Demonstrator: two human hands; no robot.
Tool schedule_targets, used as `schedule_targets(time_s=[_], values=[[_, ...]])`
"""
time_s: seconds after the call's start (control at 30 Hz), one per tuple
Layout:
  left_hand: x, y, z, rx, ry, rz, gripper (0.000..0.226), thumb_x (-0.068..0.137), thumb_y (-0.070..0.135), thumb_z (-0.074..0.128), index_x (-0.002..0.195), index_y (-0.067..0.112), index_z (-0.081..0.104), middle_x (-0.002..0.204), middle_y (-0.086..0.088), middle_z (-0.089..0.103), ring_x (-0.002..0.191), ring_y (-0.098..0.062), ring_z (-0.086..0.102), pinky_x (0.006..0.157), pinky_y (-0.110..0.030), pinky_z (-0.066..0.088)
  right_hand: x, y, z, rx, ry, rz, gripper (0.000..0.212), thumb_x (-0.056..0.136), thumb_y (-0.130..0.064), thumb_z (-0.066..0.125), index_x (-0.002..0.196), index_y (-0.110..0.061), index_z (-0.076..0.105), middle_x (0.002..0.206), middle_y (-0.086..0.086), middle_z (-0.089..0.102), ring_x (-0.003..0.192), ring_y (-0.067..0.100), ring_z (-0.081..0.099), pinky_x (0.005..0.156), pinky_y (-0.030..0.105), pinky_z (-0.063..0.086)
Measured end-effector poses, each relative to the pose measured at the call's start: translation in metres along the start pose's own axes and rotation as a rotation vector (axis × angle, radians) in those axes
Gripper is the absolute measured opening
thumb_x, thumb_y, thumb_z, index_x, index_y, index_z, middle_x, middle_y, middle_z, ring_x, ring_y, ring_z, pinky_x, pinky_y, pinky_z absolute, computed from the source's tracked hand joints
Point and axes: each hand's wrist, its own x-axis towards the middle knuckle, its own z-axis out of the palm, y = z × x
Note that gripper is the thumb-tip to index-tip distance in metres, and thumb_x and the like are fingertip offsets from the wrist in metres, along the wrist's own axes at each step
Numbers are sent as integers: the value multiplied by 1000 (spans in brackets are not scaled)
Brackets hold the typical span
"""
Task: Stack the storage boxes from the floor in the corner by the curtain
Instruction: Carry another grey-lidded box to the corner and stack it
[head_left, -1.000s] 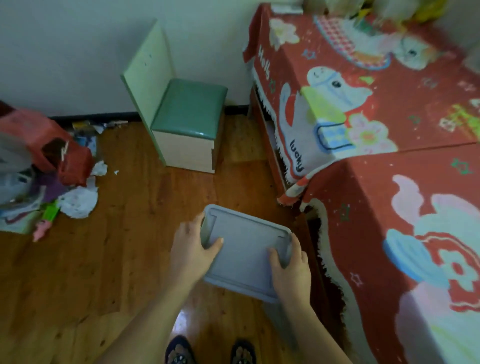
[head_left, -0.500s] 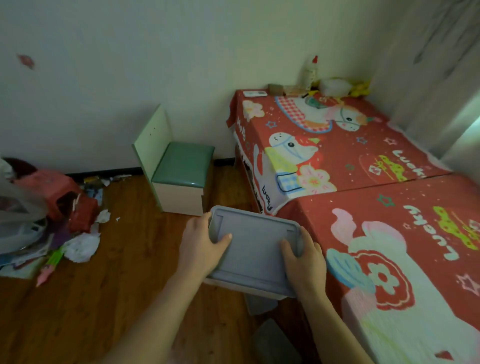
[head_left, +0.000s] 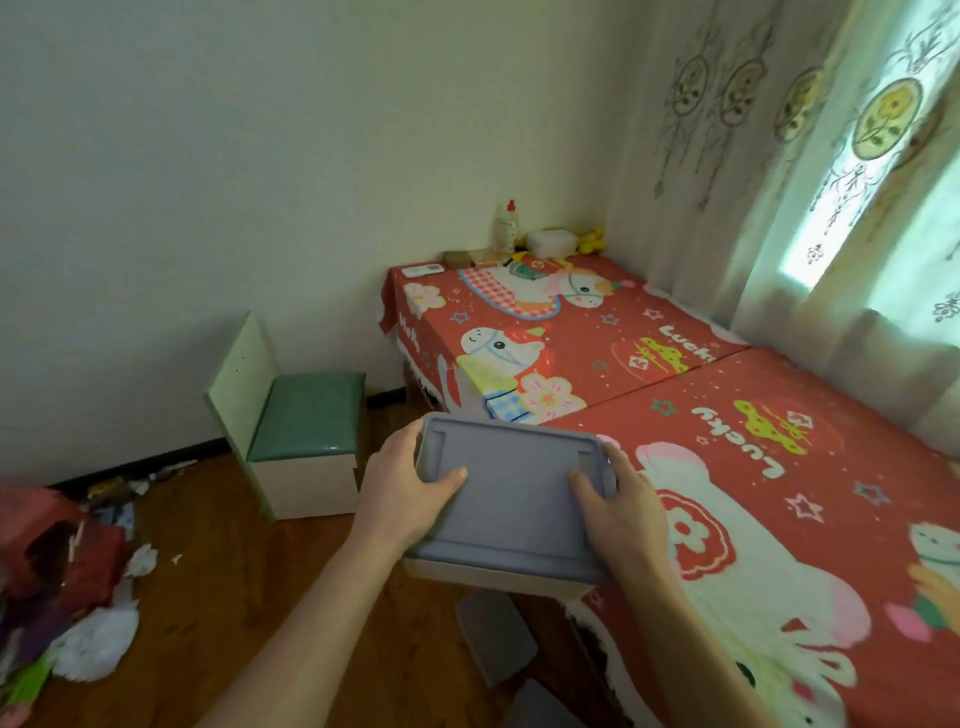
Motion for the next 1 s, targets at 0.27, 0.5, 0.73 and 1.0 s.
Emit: schedule_targets(time_s=[0.27,0.5,0.73,1.0], values=[[-26,51,-23,-133,-162,166,79,82,44,74,149,21,39,148,1,45,132,-18,44,109,-39,38,-60,1,-70,-8,162,96,62,91,-52,58,148,-34,41,138,2,56,118,27,56,94,44,49],[-62,108,5,-148,-278,335,78,83,45,72,149,21,37,148,2,42,134,-15,38,103,-25,29,-116,25,-138,-23,357,176,64,90,-48,62,148,-28,45,140,2,55,126,24,50,103,41,39],[-112,171,46,-146,-438,504,82,84,49,69,151,18,34,155,1,35,141,-19,31,115,-37,27,-176,65,-207,-60,550,289,64,88,-52,61,146,-30,46,134,3,58,119,24,53,94,36,39],[-195,254,96,-175,-580,704,78,82,46,72,147,18,40,149,1,44,132,-19,43,109,-33,35,-256,125,-289,-83,747,411,63,87,-52,64,144,-28,50,127,7,60,108,23,55,89,32,41]])
